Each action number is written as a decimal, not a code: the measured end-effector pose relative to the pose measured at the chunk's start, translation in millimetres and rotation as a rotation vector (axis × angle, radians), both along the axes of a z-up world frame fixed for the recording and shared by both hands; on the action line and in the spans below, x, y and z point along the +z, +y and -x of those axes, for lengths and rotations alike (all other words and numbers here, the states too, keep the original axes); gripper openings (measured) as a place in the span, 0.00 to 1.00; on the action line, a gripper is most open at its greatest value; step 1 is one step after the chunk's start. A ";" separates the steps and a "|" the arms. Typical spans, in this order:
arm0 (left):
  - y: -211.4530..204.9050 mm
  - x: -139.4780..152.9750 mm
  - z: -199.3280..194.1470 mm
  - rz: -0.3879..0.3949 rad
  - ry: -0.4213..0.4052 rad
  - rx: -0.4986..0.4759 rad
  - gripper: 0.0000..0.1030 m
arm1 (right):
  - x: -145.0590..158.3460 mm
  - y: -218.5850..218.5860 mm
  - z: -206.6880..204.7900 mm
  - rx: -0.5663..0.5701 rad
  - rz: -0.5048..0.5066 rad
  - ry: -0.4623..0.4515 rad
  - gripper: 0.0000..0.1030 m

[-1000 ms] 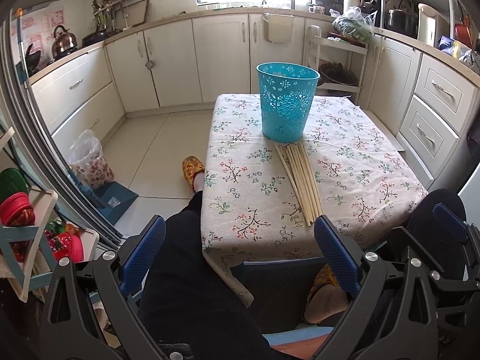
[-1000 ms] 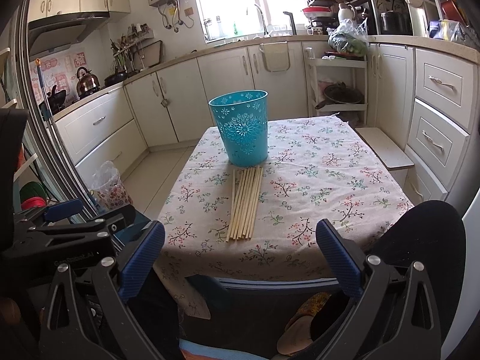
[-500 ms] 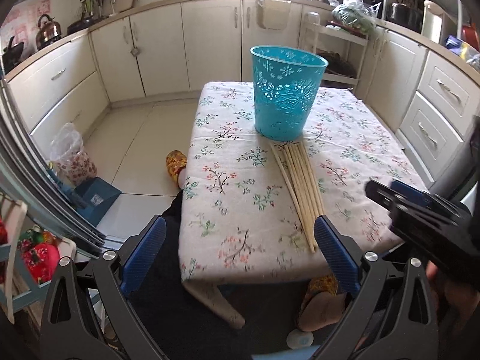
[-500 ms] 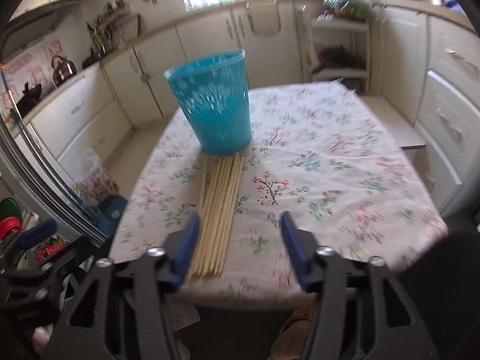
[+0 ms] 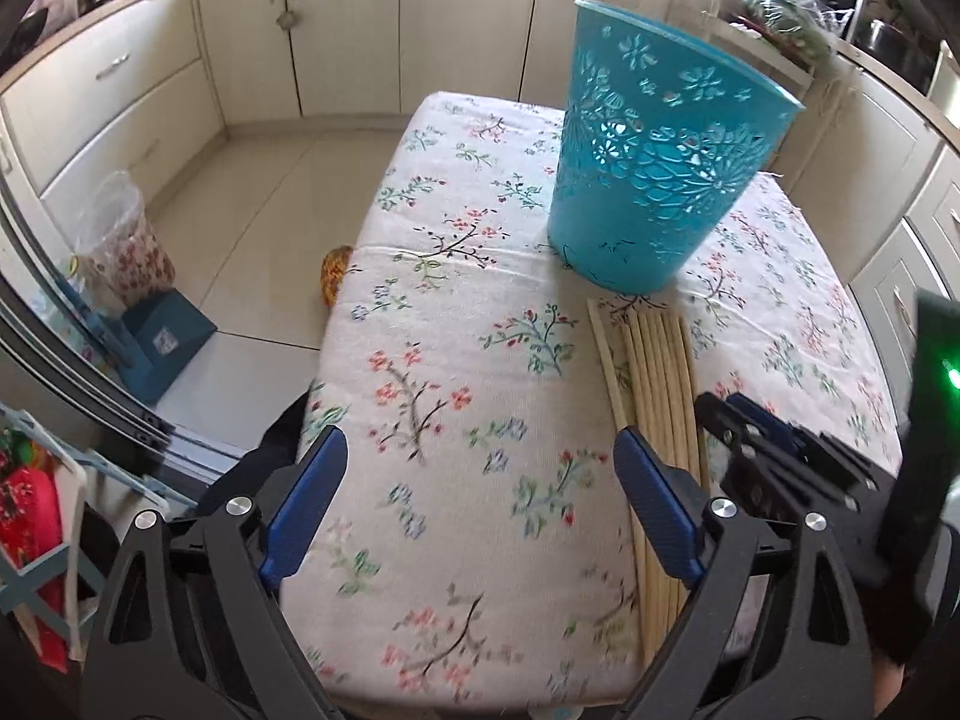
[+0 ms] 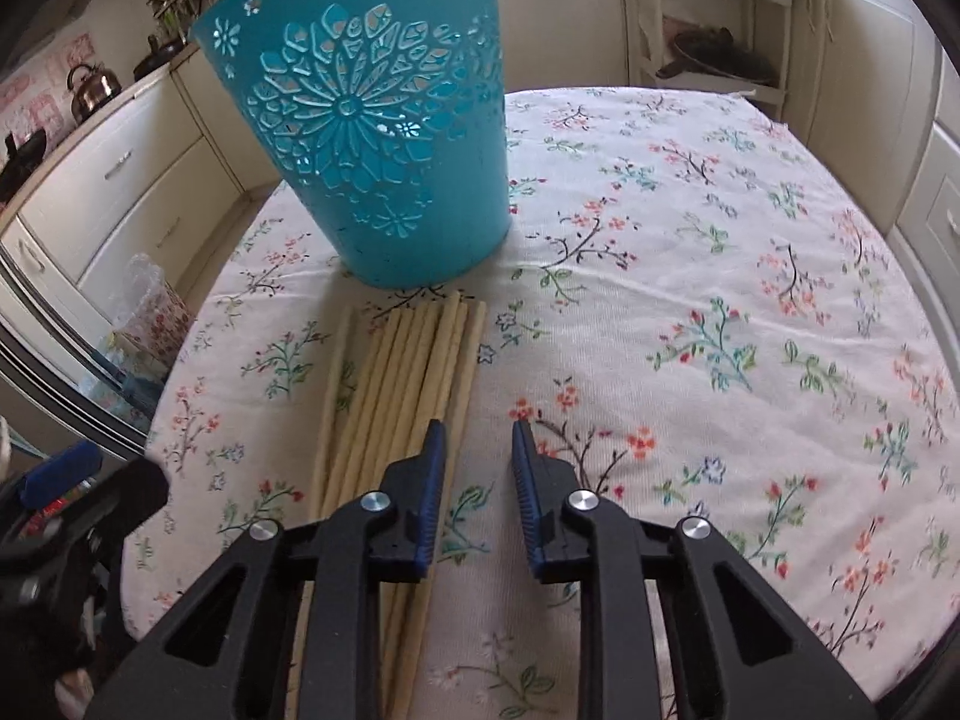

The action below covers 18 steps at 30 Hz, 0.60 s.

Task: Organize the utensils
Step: 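Grasp one wooden stick with the right gripper while the left gripper grasps another stick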

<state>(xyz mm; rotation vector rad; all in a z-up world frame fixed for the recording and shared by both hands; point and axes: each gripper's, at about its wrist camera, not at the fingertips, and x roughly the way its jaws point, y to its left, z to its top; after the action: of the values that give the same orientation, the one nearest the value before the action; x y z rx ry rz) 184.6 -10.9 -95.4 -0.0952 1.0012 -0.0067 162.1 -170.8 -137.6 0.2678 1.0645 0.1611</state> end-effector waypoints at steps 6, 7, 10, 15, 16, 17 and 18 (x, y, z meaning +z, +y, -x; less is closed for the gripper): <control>-22.9 -17.1 -28.1 -0.011 0.031 -0.024 0.84 | 1.1 1.2 -8.3 0.109 0.075 0.023 0.10; -26.8 -19.0 -31.7 -0.022 0.034 -0.027 0.83 | 0.7 -2.9 -11.5 0.128 0.073 0.030 0.09; -34.1 -28.0 -44.2 -0.037 0.054 -0.029 0.78 | -2.5 -23.0 -15.6 0.129 0.069 0.042 0.06; -42.8 -39.8 -57.3 -0.076 0.062 -0.025 0.72 | -8.4 -42.6 -13.0 0.072 -0.055 0.038 0.05; -45.8 -40.8 -59.6 -0.094 0.061 -0.028 0.71 | -8.5 -43.1 -12.5 0.069 -0.057 0.035 0.05; -48.1 -41.4 -61.1 -0.107 0.058 -0.032 0.69 | -8.0 -41.1 -11.7 0.067 -0.058 0.034 0.05; -50.0 -41.3 -62.4 -0.110 0.051 -0.038 0.65 | -8.2 -41.5 -11.7 0.066 -0.063 0.033 0.05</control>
<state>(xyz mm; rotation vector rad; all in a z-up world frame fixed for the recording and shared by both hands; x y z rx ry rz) 247.0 -60.9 -136.7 0.0246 1.0519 0.0163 173.8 -212.3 -145.8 0.2930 1.1028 0.2504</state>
